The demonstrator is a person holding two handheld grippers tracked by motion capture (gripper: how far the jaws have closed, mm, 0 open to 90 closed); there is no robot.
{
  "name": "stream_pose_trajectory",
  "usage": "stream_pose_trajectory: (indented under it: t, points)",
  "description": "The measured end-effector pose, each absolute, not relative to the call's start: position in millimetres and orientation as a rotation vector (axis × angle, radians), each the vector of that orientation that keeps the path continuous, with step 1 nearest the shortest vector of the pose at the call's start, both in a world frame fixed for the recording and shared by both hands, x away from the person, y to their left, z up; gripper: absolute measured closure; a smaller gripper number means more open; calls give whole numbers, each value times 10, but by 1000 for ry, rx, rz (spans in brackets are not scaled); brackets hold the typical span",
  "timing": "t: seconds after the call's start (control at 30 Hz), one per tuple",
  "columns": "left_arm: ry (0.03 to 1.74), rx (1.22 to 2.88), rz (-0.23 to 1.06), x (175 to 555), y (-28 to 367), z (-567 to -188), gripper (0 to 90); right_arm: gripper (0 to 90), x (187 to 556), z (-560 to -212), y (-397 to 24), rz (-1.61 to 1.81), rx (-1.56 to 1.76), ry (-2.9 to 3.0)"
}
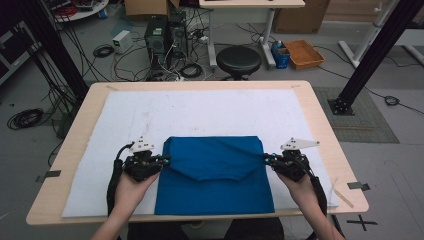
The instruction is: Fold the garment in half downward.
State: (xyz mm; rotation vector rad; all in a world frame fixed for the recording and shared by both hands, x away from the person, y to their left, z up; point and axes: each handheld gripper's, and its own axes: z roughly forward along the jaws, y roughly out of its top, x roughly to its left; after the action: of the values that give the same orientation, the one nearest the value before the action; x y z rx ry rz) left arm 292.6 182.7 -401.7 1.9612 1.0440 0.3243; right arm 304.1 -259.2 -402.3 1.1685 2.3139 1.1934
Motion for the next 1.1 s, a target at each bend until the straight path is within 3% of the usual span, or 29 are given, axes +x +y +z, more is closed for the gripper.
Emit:
stream_pose_trajectory:
  t: [0.53,1.1]
  points:
    - [980,2027,270,2238,1863,-4000,867,892,2374,-3990,-2609,1185,1080,2378]
    - [1010,2059,272,2114,1885,-4178,849,879,2170,-4156,-2609,1108,1064,2402]
